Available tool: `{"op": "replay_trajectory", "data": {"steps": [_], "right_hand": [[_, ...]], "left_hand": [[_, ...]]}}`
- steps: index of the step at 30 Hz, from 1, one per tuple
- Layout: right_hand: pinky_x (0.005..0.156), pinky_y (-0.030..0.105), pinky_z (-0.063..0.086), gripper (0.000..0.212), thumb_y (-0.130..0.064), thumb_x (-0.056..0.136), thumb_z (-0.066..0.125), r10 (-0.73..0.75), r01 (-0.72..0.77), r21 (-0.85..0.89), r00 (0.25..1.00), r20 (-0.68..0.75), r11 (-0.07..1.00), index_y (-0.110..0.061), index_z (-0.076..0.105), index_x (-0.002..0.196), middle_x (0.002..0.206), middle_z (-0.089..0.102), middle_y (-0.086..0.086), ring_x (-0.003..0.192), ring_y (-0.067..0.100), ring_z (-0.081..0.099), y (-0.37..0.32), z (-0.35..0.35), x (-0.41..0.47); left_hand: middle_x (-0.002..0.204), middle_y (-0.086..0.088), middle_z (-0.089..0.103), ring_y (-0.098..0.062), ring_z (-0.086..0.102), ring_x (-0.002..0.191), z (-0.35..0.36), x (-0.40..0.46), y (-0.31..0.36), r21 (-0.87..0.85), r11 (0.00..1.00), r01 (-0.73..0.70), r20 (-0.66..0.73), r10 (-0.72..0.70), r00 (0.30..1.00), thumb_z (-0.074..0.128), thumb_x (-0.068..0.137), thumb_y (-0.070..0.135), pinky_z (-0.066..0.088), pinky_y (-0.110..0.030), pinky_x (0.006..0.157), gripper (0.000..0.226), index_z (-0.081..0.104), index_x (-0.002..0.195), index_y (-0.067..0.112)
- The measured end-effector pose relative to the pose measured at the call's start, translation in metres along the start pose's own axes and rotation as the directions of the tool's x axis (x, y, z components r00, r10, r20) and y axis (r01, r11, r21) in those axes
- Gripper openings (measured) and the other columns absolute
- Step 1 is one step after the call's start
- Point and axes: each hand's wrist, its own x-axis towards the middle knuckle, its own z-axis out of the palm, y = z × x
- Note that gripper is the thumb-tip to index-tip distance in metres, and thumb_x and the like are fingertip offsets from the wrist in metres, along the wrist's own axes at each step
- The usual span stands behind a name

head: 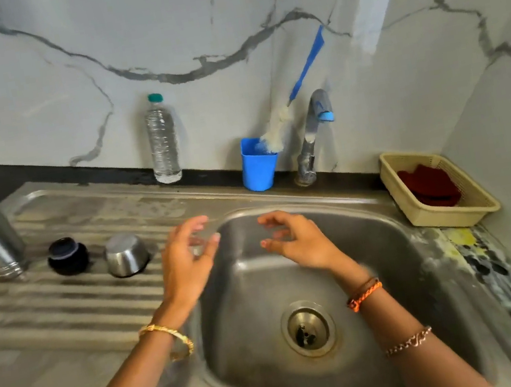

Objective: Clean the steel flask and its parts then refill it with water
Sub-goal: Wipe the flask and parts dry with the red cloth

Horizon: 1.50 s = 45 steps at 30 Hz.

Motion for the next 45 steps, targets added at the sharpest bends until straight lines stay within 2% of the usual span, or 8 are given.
{"op": "replay_trajectory", "data": {"steps": [5,12,14,18,26,33,40,45], "right_hand": [[0.065,0.014,0.045,0.041,0.001,0.085,0.061,-0.057,0.042,0.441,0.998,0.022,0.896,-0.008,0.052,0.123,0.101,0.055,0.001,0.076,0.007,0.054,-0.085,0.054,0.024],[0.063,0.019,0.049,0.037,-0.008,0.093,0.052,0.06,-0.182,0.683,0.978,0.199,0.707,-0.006,0.048,0.13,0.095,0.057,0.0,0.075,0.01,0.055,-0.185,0.166,0.071],[0.073,0.026,0.051,0.045,-0.011,0.092,0.056,0.072,-0.224,0.651,0.965,0.251,0.725,-0.01,0.043,0.135,0.105,0.059,0.001,0.087,0.012,0.054,-0.209,0.191,0.086],[0.086,0.037,0.049,0.054,-0.031,0.09,0.058,0.115,-0.287,0.712,0.953,0.281,0.641,-0.019,0.037,0.139,0.144,0.037,0.007,0.122,0.025,0.042,-0.248,0.224,0.116],[0.092,0.055,0.04,0.045,-0.044,0.097,0.038,0.17,-0.432,0.759,0.899,0.403,0.488,-0.015,0.046,0.13,0.136,0.041,0.016,0.127,0.035,0.039,-0.286,0.249,0.134],[0.098,0.055,0.041,0.053,-0.058,0.093,0.034,0.169,-0.265,0.872,0.962,0.213,0.411,-0.013,0.055,0.11,0.122,0.05,0.016,0.121,0.034,0.045,-0.3,0.229,0.129],[0.065,0.026,0.052,0.026,-0.032,0.087,0.051,-0.059,-0.057,0.949,0.995,0.079,0.311,-0.008,0.061,0.084,0.07,0.065,0.008,0.063,0.018,0.062,-0.297,0.151,0.089],[0.06,0.026,0.055,0.039,-0.018,0.068,0.064,-0.061,-0.036,0.935,0.996,0.062,0.353,0.001,0.058,0.102,0.074,0.066,0.013,0.062,0.02,0.065,-0.26,0.125,0.061]], "left_hand": [[0.116,-0.003,0.044,0.0,0.05,0.071,-0.104,0.03,-0.02,-0.241,0.966,0.096,-0.513,-0.211,0.832,0.063,0.086,0.008,0.048,-0.032,0.077,0.034,0.045,0.113,0.015],[0.125,-0.002,0.03,-0.004,0.045,0.082,-0.228,0.065,-0.054,-0.561,0.807,0.184,-0.677,-0.575,0.459,0.053,0.089,0.008,0.049,-0.023,0.074,0.046,0.032,0.131,0.01],[0.129,-0.004,0.043,-0.007,0.05,0.088,-0.251,0.08,-0.066,-0.592,0.749,0.297,-0.532,-0.641,0.554,0.053,0.091,0.012,0.045,-0.019,0.069,0.046,0.035,0.133,0.013],[0.138,0.003,0.044,-0.019,0.046,0.123,-0.278,0.096,-0.064,-0.532,0.733,0.423,-0.275,-0.622,0.733,0.044,0.097,0.032,0.04,-0.033,0.094,0.041,0.037,0.138,0.026],[0.126,-0.003,0.055,-0.028,0.05,0.111,-0.302,0.134,-0.036,-0.527,0.481,0.701,0.027,-0.815,0.579,0.026,0.096,0.054,0.035,-0.045,0.091,0.044,0.052,0.122,0.028],[0.103,0.007,0.057,-0.021,0.056,0.105,-0.289,0.125,-0.007,-0.614,0.646,0.454,-0.089,-0.628,0.773,0.037,0.096,0.043,0.049,-0.042,0.08,0.019,0.05,0.101,0.03],[0.097,0.006,0.059,-0.01,0.058,0.095,-0.273,0.13,0.053,-0.674,0.735,0.074,0.005,-0.096,0.995,0.065,0.082,0.02,0.052,-0.028,0.063,0.009,0.056,0.083,0.023],[0.108,0.014,0.051,-0.006,0.055,0.1,-0.241,0.124,0.054,-0.717,0.668,0.202,0.237,-0.039,0.971,0.082,0.05,0.014,0.05,-0.02,0.061,0.069,0.047,0.108,0.029]]}}
